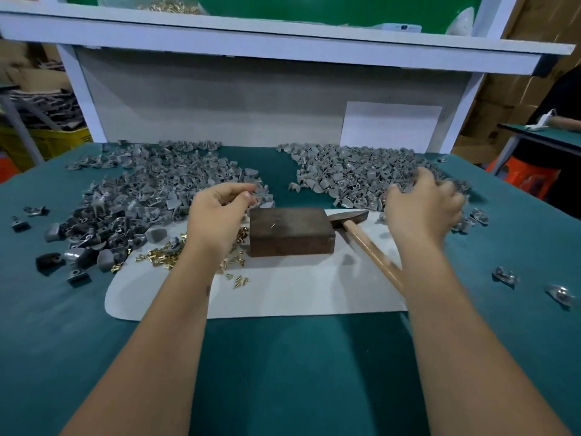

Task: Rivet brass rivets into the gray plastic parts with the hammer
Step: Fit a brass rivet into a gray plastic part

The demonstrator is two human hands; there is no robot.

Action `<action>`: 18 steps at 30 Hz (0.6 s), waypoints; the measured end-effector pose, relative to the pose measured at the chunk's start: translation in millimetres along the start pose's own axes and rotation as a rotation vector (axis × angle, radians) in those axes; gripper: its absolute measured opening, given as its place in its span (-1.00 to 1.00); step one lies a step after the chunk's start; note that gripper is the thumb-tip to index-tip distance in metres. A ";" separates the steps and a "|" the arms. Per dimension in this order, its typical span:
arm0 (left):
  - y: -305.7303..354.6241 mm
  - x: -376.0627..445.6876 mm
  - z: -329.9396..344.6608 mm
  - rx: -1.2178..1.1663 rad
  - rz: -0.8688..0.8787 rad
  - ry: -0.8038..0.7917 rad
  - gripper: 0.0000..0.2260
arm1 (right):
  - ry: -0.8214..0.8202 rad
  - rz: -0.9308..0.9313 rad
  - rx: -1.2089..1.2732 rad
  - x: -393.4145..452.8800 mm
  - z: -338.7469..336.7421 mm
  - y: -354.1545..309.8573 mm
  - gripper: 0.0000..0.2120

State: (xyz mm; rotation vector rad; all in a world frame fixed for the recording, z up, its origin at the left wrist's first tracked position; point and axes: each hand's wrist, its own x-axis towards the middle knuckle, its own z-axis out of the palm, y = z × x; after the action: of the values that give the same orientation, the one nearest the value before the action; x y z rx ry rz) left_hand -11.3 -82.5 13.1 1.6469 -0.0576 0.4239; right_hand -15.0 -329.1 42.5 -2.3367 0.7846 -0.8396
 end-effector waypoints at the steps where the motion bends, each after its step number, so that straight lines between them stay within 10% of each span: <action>1: -0.1 0.4 -0.2 0.009 -0.010 0.004 -0.75 | 0.026 -0.024 -0.030 -4.9 1.4 -3.4 -0.57; 11: -1.1 6.8 -21.7 0.179 -0.074 0.166 -0.81 | -0.106 -0.798 0.164 -145.4 37.6 -82.2 -0.61; 18: -13.5 11.6 -77.0 1.012 -0.402 0.261 -0.76 | -0.209 -0.977 0.074 -153.2 48.8 -67.0 -0.76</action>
State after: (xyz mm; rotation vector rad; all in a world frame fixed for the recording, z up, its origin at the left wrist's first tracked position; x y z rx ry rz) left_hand -15.1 -3.7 8.5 2.4929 0.7863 0.3687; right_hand -56.4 -166.9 -5.8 -2.6373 -0.5405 -0.9231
